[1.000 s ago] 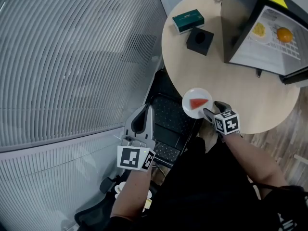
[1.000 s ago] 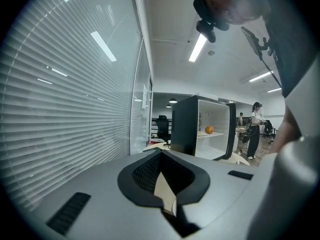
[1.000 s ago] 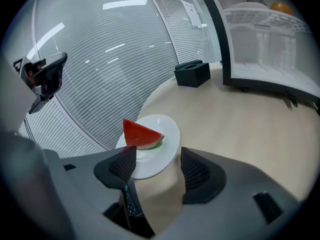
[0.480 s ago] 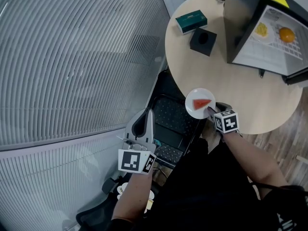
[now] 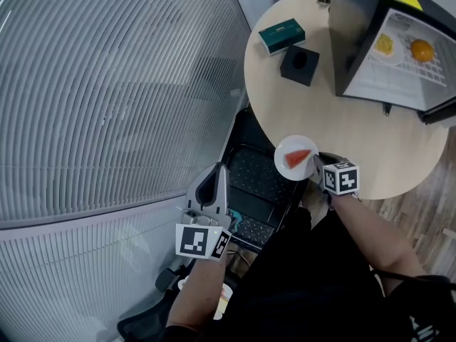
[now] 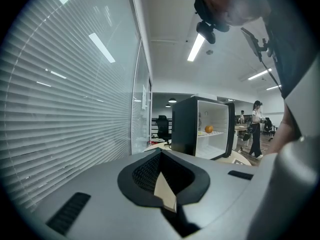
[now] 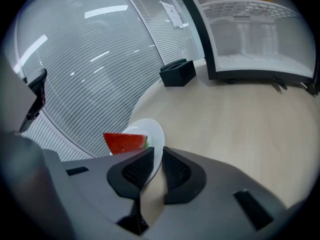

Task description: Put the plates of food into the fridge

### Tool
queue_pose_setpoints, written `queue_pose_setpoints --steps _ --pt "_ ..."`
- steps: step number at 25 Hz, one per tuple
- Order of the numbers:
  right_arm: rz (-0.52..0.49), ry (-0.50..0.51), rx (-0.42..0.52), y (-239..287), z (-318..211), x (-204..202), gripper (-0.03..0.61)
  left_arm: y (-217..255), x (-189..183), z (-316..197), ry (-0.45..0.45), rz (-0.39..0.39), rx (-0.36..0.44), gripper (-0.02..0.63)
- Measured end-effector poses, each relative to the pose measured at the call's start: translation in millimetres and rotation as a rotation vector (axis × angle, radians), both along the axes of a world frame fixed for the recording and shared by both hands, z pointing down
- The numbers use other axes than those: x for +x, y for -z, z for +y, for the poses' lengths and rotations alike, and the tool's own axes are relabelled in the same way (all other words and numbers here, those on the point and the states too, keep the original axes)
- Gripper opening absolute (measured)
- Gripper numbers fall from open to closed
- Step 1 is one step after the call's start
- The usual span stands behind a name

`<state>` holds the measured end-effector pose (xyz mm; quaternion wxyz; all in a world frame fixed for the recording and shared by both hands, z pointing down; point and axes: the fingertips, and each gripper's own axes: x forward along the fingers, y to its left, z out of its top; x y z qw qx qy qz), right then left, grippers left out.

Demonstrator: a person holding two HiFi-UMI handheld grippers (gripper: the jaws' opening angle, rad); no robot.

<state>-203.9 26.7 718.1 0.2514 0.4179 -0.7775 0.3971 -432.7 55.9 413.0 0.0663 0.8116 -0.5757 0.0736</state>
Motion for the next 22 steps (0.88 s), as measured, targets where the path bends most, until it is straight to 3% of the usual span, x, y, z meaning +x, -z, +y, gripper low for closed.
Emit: queue_pose_setpoints --steps 7,18,22 --pt "-0.033 -0.074 0.019 14.3 -9.1 21.8 0.044 7.2 19.3 -12.4 -0.037 0.005 0.012 0.006" --pt "-0.118 -0.291 0.043 25.7 -31.8 109.1 0.033 11.8 77.9 -38.1 -0.124 0.001 0.02 0.006" --pt "-0.158 -0.32 0.051 30.0 -35.2 129.3 0.028 17.2 102.5 -47.1 -0.151 -0.003 0.03 0.006"
